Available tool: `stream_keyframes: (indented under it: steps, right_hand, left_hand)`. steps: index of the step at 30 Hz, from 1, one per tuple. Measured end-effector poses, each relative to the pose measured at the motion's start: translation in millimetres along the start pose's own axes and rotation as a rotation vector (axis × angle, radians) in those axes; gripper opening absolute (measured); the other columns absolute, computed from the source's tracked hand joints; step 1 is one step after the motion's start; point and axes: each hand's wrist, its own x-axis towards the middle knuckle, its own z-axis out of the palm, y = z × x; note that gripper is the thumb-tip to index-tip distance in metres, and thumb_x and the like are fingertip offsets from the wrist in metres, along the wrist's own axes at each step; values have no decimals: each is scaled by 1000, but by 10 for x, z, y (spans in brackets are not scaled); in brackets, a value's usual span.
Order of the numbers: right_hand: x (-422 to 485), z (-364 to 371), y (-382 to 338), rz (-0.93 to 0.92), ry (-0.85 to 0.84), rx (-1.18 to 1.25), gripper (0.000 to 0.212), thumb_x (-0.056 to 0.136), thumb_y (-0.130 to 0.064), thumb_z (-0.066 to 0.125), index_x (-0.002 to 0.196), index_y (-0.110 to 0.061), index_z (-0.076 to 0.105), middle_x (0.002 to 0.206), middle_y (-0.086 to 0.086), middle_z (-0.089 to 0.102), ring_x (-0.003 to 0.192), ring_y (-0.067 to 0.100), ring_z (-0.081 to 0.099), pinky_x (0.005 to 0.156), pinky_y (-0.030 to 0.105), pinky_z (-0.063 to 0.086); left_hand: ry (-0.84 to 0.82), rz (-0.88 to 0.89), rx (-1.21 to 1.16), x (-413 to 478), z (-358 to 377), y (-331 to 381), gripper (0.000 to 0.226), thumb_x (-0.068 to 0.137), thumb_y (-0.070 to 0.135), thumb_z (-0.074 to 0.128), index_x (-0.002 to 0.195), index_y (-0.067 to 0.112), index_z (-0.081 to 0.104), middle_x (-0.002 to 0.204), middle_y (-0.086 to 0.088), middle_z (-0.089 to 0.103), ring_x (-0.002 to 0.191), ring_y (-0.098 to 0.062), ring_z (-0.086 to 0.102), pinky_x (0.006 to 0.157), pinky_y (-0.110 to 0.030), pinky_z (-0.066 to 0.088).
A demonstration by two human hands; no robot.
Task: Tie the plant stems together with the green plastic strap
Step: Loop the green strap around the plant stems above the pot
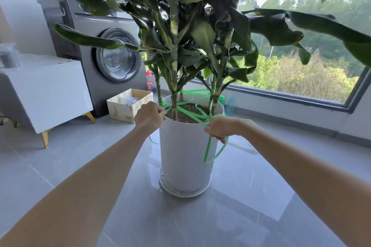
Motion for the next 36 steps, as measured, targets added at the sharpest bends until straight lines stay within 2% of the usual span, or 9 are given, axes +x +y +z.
stream_keyframes:
  steps: [4,8,12,14,17,27,31,33,36]
  right_hand:
    - [-14,10,-18,-31,85,50,35,100,-18,41,65,-16,44,64,3,53,52,12,47,50,21,39]
    - [-72,208,-156,-175,-17,117,41,103,-23,34,75,-7,60,64,0,59,57,9,53,64,19,41]
    - [-35,315,24,-147,92,-35,33,101,-19,36,95,-4,65,95,9,64,83,26,61,78,39,51]
    - [-44,370,135,-100,169,-121,26,100,-14,36,94,-5,59,87,9,61,79,30,59,73,41,52]
    - [-77,455,138,-122,348,-185,21,100,-13,34,84,-12,47,66,3,46,69,30,54,61,34,41]
    - [-26,373,106,-247,484,-32,33,102,-30,32,78,-13,50,63,0,48,66,28,49,67,35,38]
    - [-5,376,71,-301,413,224,31,99,-20,38,73,-12,54,55,-4,44,53,19,43,56,32,36]
    - [-8,442,92,-285,403,230,31,98,-18,40,77,-12,61,54,-6,46,47,13,41,50,29,33]
    - [50,545,206,-106,548,208,13,93,-5,45,95,-8,58,69,4,55,60,26,54,52,30,38]
  left_hand:
    - [9,-18,-7,23,7,-52,26,91,15,52,78,12,75,79,6,69,72,-14,55,66,-24,40]
    - [23,-31,68,23,16,-45,24,91,17,51,83,11,74,82,-4,69,79,-24,58,66,-28,40]
    - [89,-110,119,71,-26,-120,24,94,21,48,100,7,67,102,-14,65,98,-35,60,77,-38,46]
    - [106,-143,139,84,-45,-172,23,95,20,48,106,6,64,106,-16,64,101,-36,59,78,-39,46]
    - [91,-132,153,79,-11,-164,23,96,18,47,110,6,60,110,-16,62,104,-36,57,80,-39,45]
    - [-10,-98,190,114,80,-181,25,93,21,49,108,9,65,109,-12,65,104,-33,59,82,-38,46]
    - [-26,-60,216,110,152,-106,25,94,25,49,108,9,62,109,-11,64,104,-31,59,81,-37,44]
    - [-38,-59,219,119,183,-98,24,94,23,51,108,8,63,108,-10,65,103,-30,60,81,-37,46]
    - [-40,-65,207,128,206,-128,23,93,22,53,106,8,64,104,-9,68,101,-28,61,81,-37,47]
